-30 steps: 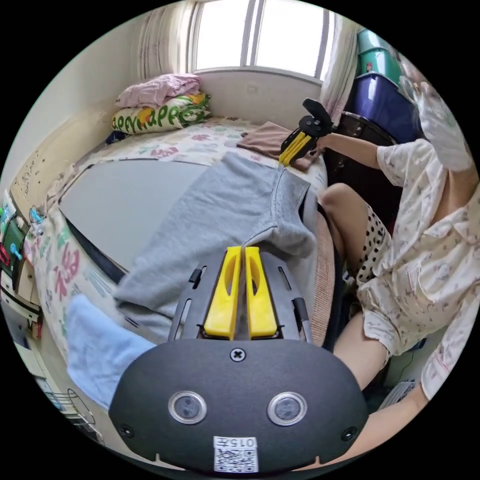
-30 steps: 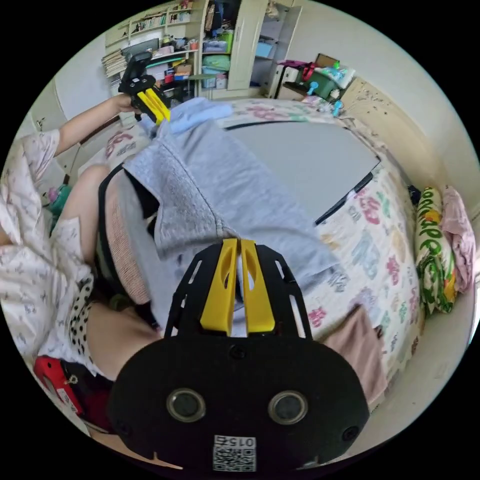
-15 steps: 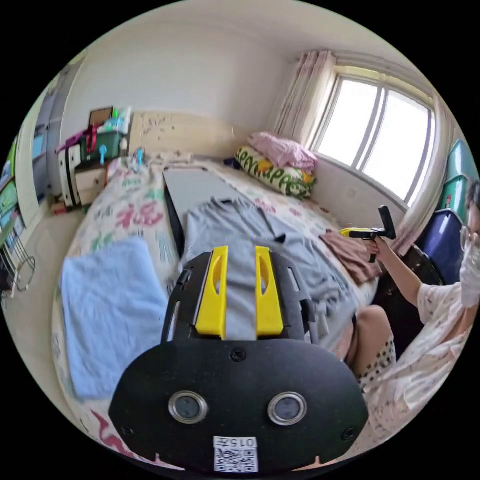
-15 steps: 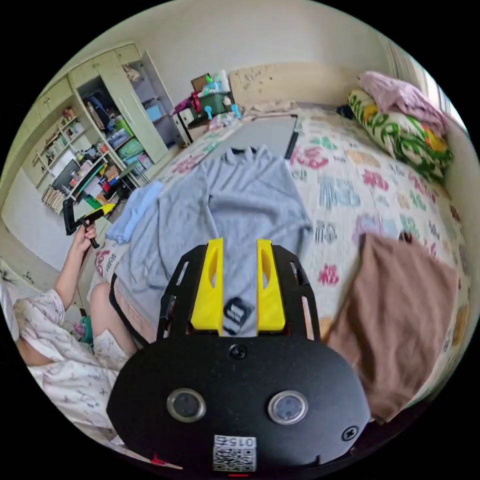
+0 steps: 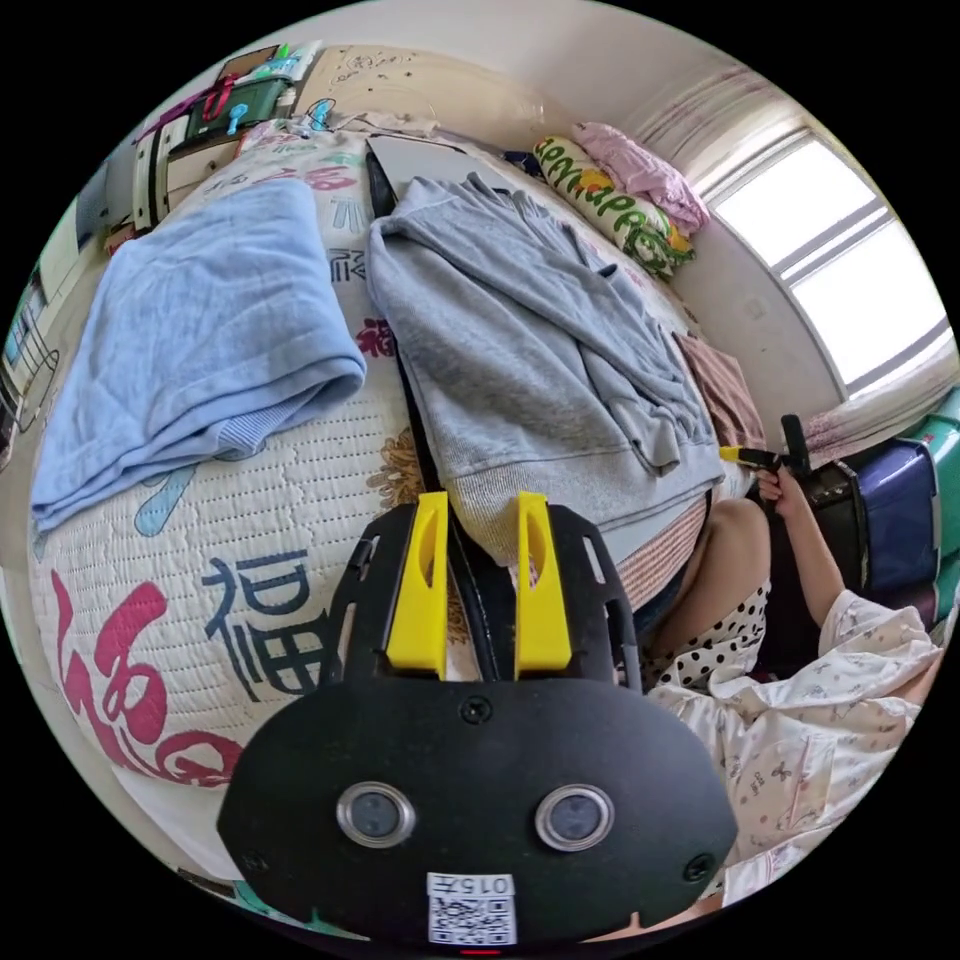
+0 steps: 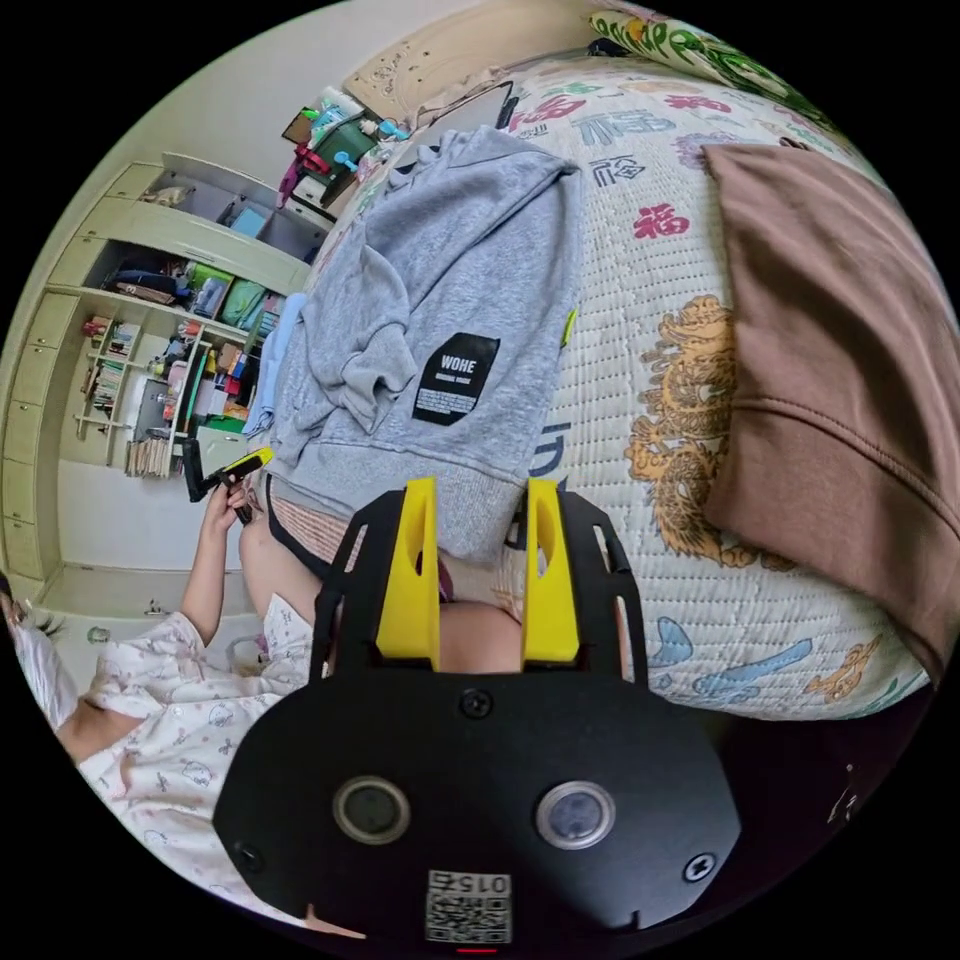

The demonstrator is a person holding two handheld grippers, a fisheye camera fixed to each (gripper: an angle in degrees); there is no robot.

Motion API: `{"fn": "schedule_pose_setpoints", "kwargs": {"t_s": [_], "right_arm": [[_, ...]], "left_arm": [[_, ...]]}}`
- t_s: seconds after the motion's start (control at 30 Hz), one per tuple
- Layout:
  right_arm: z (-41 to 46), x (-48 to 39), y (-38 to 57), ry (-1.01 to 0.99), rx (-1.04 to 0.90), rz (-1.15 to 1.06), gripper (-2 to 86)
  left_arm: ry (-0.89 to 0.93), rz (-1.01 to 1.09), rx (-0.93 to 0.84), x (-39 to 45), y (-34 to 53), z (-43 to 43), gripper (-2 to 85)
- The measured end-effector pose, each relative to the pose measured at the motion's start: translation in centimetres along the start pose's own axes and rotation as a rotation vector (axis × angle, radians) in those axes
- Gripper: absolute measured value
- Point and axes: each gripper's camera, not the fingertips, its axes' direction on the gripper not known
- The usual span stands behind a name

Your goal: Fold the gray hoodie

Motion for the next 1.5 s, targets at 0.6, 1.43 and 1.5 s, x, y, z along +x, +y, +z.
{"fn": "schedule_pose_setpoints", "kwargs": {"t_s": [0.6,1.43,1.5], "right_arm": [[-0.9,-1.1,2.0,0.327,-0.048,-0.064,4.3],[3.6,-1.0,-1.8,0.016,0.068,-0.181,3.3],[2.7,-1.6,-1.0,-0.063,0.102,-0.195,2.8]], "left_arm": [[-0.186,0.139,-0.039,6.7,15.5,-1.6,3.0],[0.138,0.766,0.239,23.6,16.7,5.1,12.2],[0.182,0.731,0.278,22.9,17.1,4.4,13.3]]}}
